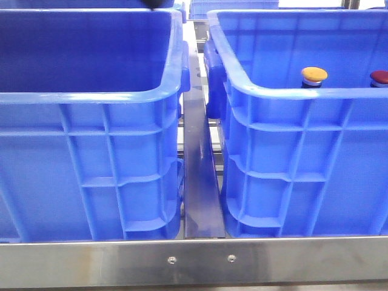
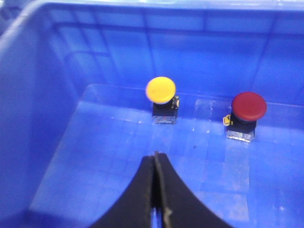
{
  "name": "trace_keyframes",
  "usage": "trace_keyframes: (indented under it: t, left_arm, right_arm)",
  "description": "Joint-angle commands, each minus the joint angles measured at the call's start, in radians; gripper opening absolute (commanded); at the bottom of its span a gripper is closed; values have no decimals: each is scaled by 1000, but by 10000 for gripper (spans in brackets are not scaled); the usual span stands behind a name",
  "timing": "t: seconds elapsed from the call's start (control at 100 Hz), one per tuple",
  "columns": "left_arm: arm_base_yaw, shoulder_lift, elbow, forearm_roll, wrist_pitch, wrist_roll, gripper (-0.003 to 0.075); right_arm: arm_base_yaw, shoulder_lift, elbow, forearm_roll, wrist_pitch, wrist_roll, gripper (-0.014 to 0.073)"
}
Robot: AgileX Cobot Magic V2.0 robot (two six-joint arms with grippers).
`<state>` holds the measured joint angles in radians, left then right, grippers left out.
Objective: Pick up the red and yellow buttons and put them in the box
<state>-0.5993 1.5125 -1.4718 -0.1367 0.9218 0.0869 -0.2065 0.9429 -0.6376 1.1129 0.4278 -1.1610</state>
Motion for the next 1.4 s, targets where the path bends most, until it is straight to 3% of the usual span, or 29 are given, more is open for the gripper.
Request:
trace_keyframes:
  t: [0.0,0.29,0.63,0.94,1.18,1.39]
  left_arm:
    - [47,-43,-29,-4,-52,-15,-20]
    - [202,-123,26,6,-131,-15,-20]
    - [390,-363,321,39,-298,-17,-20]
    - [565,-646,590,39,-428,-17,-20]
    - [601,-900,794,39,-545,-17,-20]
    - [601,-1104,916,39,-559,-15,-20]
  right_arm:
    - [-1,-98,17,19,-34,-3,-94]
    - [-1,-336,101,19,-58,-3,-94]
    - [0,-428,105,19,-104,-4,-94]
    - [145,-429,105,18,-189,-4,-94]
    - [166,-431,108,18,-116,-4,-94]
    - [166,-474,166,21,-103,-4,-94]
